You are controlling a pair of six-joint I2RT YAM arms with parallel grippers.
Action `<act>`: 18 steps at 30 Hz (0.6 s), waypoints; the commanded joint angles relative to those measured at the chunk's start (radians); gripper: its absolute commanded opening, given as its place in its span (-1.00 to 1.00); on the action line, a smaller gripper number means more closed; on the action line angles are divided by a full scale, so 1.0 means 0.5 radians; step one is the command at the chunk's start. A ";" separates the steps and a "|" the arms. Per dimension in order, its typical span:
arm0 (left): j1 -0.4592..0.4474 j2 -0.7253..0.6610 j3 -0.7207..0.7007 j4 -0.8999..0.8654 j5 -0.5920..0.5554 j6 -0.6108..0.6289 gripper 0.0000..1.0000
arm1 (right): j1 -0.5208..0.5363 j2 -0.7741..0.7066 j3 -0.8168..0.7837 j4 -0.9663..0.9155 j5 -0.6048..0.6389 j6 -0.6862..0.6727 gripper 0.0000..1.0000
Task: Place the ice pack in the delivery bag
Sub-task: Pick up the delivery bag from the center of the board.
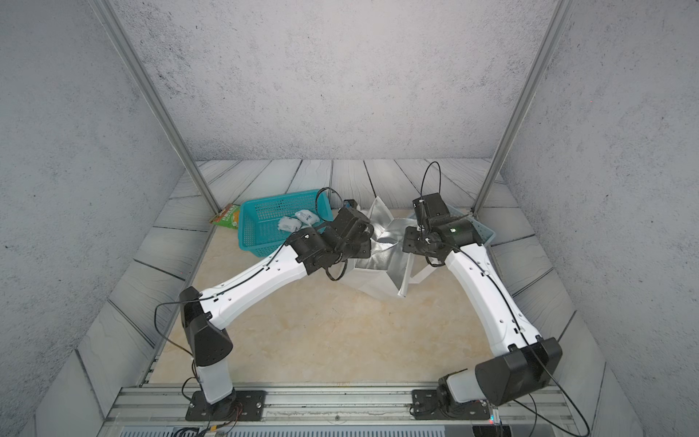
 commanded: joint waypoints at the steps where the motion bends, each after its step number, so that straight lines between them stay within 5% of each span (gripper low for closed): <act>1: -0.009 -0.080 -0.033 0.070 -0.043 0.025 -1.00 | 0.002 -0.135 -0.169 -0.008 -0.116 0.104 0.00; 7: -0.010 -0.069 -0.035 0.084 0.011 0.014 -1.00 | 0.004 -0.202 -0.294 0.087 -0.224 0.140 -0.49; 11: -0.010 -0.098 -0.068 0.129 0.056 0.058 -1.00 | 0.001 -0.255 -0.334 0.171 -0.256 0.138 -0.99; 15: 0.001 -0.222 -0.243 0.377 0.147 0.243 -1.00 | 0.001 -0.405 -0.434 0.350 -0.093 0.089 -1.00; 18: 0.087 -0.346 -0.424 0.597 0.424 0.434 -1.00 | -0.003 -0.538 -0.409 0.475 0.067 -0.022 -1.00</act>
